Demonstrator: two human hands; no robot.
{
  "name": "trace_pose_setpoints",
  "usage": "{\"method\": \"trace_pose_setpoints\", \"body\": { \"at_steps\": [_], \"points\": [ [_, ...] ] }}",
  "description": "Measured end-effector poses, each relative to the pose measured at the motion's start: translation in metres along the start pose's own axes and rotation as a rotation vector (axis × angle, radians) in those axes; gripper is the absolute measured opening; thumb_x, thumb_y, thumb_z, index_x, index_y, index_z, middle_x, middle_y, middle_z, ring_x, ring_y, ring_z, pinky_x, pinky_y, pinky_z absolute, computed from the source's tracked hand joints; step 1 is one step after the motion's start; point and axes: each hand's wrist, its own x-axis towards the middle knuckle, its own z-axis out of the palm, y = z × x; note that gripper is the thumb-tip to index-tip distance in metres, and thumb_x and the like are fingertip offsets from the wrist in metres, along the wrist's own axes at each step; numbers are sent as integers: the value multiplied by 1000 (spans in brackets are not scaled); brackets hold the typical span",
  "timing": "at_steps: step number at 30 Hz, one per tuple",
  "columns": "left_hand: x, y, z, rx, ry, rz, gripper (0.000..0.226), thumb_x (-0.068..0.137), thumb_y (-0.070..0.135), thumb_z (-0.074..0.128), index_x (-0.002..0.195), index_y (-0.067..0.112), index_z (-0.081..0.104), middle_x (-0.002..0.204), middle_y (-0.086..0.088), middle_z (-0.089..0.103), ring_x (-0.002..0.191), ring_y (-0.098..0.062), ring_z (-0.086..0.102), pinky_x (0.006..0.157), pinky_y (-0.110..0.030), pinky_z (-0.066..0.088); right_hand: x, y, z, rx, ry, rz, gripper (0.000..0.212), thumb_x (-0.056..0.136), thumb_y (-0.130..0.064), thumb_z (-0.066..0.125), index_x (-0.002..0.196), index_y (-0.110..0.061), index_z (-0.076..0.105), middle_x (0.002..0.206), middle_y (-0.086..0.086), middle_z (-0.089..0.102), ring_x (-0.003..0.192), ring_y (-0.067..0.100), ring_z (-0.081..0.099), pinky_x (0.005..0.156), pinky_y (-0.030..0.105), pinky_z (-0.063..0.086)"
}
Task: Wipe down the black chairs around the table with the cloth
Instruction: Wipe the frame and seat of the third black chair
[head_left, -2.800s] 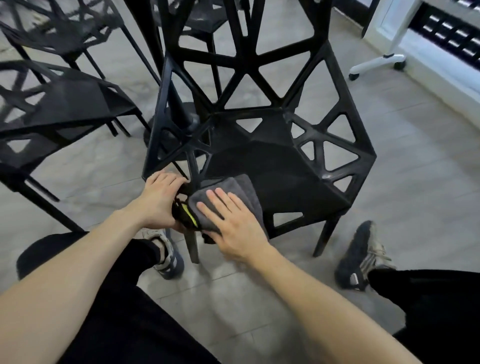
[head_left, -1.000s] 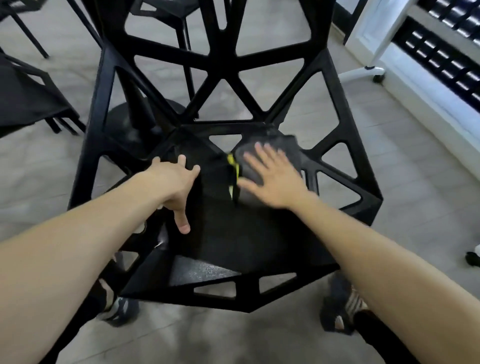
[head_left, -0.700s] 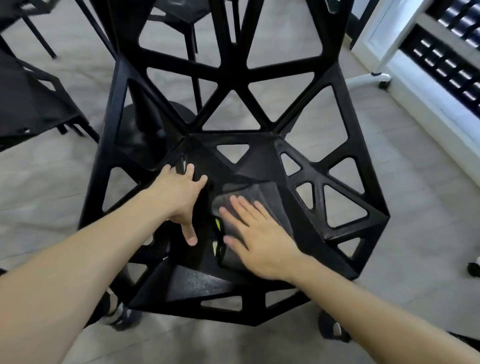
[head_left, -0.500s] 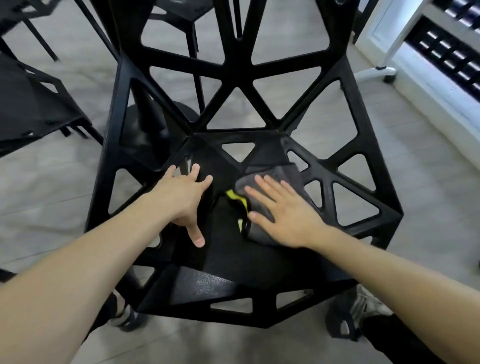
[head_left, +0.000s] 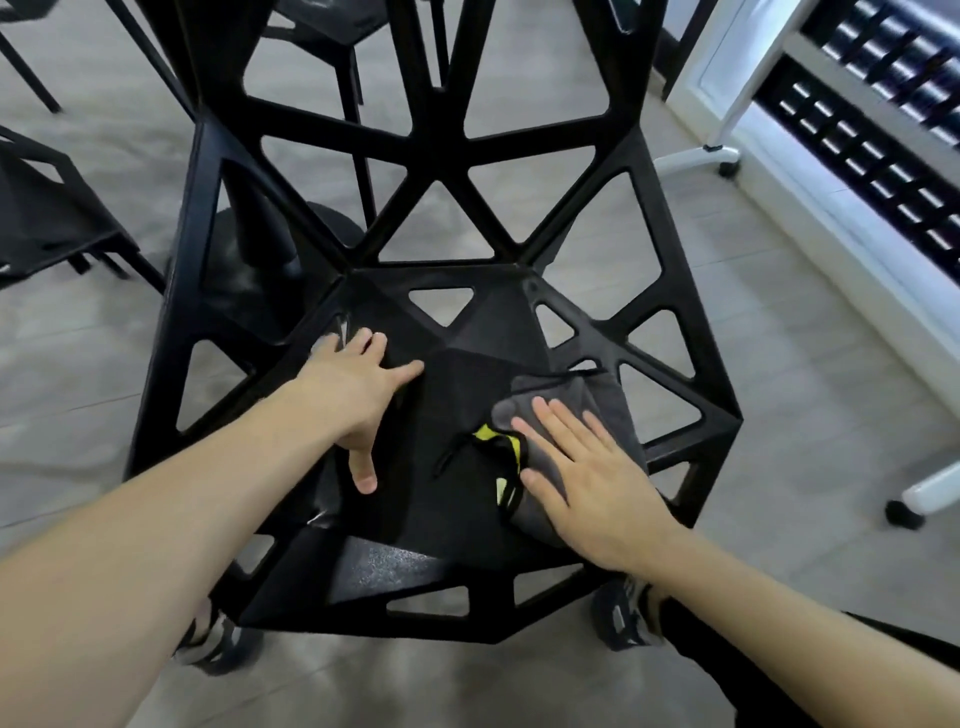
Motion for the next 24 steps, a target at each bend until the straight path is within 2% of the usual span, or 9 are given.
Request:
{"method": "trace_pose_setpoints", "body": {
  "at_steps": [3,7,9,12,15,20,22,24],
  "points": [
    [3,5,-6,-74,-61,69,171,51,58,103,165,45,-23,177,-7,-27,165,-36,-18,128,-60,31,88,15,1,-70,58,145,74,106,-61,7,171,-27,13,179,4,3,165,19,-2,133,43,-2],
    [1,9,-9,-76,-95,55,169,55,53,104,165,45,-24,176,-8,-29,164,-37,-19,129,-60,30,179,31,-13,-134,69,304,75,107,-58,4,171,-19,5,178,9,-7,165,24,-10,132,46,-6],
    [3,10,-11,-59,-103,58,170,55,52,104,165,43,-25,176,-11,-28,164,-39,-18,129,-60,28,166,37,-15,-165,74,271,75,108,-57,7,171,-16,10,178,11,-2,165,27,-4,133,47,-2],
    [6,12,-9,-43,-96,70,172,53,53,104,165,41,-26,176,-14,-26,164,-42,-16,130,-58,28,93,55,-11,-220,109,165,76,107,-56,15,168,-12,26,176,14,16,164,28,12,134,46,7],
    [10,13,-6,-33,-86,70,173,52,52,105,165,40,-27,176,-14,-27,164,-42,-17,130,-57,29,52,62,-10,-222,117,156,72,107,-55,22,167,-15,30,176,10,21,163,25,18,133,45,9],
    [15,16,-5,-28,-96,69,175,51,50,105,164,39,-27,176,-16,-25,163,-45,-16,129,-59,30,162,35,-14,-149,47,166,74,108,-57,13,171,-18,10,179,9,3,165,23,-3,133,45,-4],
    [14,15,-6,-29,-92,54,174,52,50,106,165,39,-27,176,-16,-26,163,-45,-17,129,-59,29,187,32,-18,-169,39,189,72,111,-55,16,171,-17,9,178,10,3,165,25,-3,133,47,-3],
    [10,15,-7,-41,-112,58,172,54,48,105,164,40,-27,175,-16,-27,163,-43,-18,129,-58,30,170,44,-24,-230,20,132,70,112,-54,18,170,-16,15,178,11,9,165,26,2,133,45,-1]
  ]
}}
